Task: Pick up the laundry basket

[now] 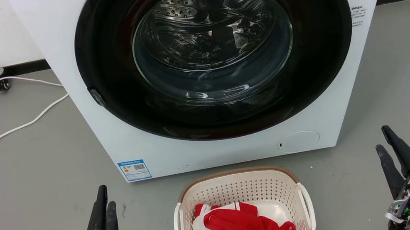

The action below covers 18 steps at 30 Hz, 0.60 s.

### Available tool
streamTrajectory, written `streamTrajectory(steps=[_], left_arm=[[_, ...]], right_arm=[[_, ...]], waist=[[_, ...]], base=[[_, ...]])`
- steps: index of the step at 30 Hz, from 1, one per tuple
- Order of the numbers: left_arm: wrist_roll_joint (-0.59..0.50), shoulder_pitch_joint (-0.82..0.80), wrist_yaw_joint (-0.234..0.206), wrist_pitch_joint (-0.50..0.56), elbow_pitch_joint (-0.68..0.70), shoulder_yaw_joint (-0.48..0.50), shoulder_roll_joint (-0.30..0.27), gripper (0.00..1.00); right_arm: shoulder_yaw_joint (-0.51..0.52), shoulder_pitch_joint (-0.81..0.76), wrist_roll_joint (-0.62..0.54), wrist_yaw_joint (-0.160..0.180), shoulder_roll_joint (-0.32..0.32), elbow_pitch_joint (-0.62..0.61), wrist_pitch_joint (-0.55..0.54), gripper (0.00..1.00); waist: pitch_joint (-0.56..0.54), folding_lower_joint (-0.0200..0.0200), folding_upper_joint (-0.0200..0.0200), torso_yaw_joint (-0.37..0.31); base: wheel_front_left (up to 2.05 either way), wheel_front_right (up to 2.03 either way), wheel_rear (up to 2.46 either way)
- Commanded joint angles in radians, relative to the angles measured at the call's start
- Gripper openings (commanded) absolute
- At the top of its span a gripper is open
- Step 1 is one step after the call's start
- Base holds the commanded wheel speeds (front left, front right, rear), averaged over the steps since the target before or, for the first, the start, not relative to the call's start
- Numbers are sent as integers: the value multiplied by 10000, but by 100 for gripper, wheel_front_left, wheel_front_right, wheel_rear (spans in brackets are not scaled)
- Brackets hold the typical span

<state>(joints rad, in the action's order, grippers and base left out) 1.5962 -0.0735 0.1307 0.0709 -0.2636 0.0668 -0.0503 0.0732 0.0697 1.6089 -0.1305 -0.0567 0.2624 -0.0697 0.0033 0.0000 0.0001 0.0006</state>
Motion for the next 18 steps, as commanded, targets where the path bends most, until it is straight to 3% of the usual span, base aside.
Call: streamTrajectory(steps=[1, 18], left_arm=[[-256, -229, 0, -125, 241, -116, -65, 100], [-4196, -205, -27, -865, 1174, -526, -35, 100]], right_arm=[[-63, 103, -229, 0, -18, -232, 118, 100], [-161, -122, -4770, -1, -1, -1088, 855, 100]], waist=[[-1, 0, -1, 2], [8, 0, -1, 14]], base=[[0, 0, 0], [0, 0, 0]])
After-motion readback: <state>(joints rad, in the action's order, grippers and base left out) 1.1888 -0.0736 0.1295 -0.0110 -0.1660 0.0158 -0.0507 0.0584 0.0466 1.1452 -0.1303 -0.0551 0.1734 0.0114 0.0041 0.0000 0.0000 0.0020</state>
